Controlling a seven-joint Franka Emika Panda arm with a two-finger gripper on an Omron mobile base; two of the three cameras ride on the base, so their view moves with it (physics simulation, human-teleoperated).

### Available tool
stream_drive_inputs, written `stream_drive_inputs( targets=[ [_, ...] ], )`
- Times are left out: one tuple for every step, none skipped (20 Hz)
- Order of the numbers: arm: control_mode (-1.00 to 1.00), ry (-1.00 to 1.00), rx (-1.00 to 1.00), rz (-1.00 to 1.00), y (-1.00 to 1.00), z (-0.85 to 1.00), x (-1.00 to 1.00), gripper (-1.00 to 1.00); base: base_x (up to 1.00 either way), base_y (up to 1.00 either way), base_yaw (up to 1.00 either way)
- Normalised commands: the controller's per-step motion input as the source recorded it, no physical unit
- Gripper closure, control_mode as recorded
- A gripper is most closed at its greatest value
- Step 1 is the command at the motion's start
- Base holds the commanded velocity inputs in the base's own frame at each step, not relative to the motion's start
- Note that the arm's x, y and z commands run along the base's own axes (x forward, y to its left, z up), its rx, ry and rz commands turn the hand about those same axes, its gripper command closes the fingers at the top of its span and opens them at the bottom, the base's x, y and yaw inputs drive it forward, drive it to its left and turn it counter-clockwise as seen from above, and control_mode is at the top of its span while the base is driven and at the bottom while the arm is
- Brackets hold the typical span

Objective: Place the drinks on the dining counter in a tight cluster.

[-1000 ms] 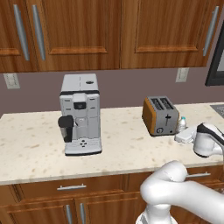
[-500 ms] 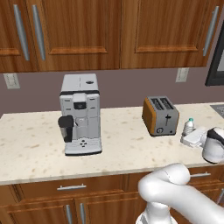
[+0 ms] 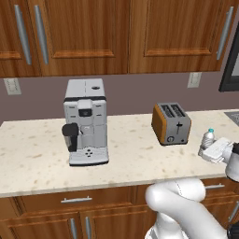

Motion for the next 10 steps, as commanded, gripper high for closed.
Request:
stream_drive_inputs(
  targets=[
    [-1.0,0.03,0.0,0.07,0.08,0.19,-0.4,1.0,0.0,0.0,0.0],
    [-1.0,0.02,0.0,0.08,0.07,0.21,-0.43,1.0,0.0,0.0,0.0],
    [-1.0,0.02,0.0,0.08,0.08,0.2,-0.42,1.0,0.0,0.0,0.0],
    [-1.0,0.0,0.0,0.09,0.07,0.2,-0.44,1.0,0.0,0.0,0.0],
    [-1.0,0.0,0.0,0.09,0.06,0.19,-0.45,1.0,0.0,0.0,0.0],
    [-1.0,0.0,0.0,0.1,0.06,0.2,-0.48,1.0,0.0,0.0,0.0],
    [-1.0,0.0,0.0,0.12,0.07,0.2,-0.47,1.0,0.0,0.0,0.0],
    [-1.0,0.0,0.0,0.13,0.08,0.18,-0.5,1.0,0.0,0.0,0.0],
    [-1.0,0.0,0.0,0.13,0.08,0.17,-0.51,1.0,0.0,0.0,0.0],
    [-1.0,0.0,-0.01,0.11,0.12,0.14,-0.51,1.0,0.0,0.0,0.0]
  ],
)
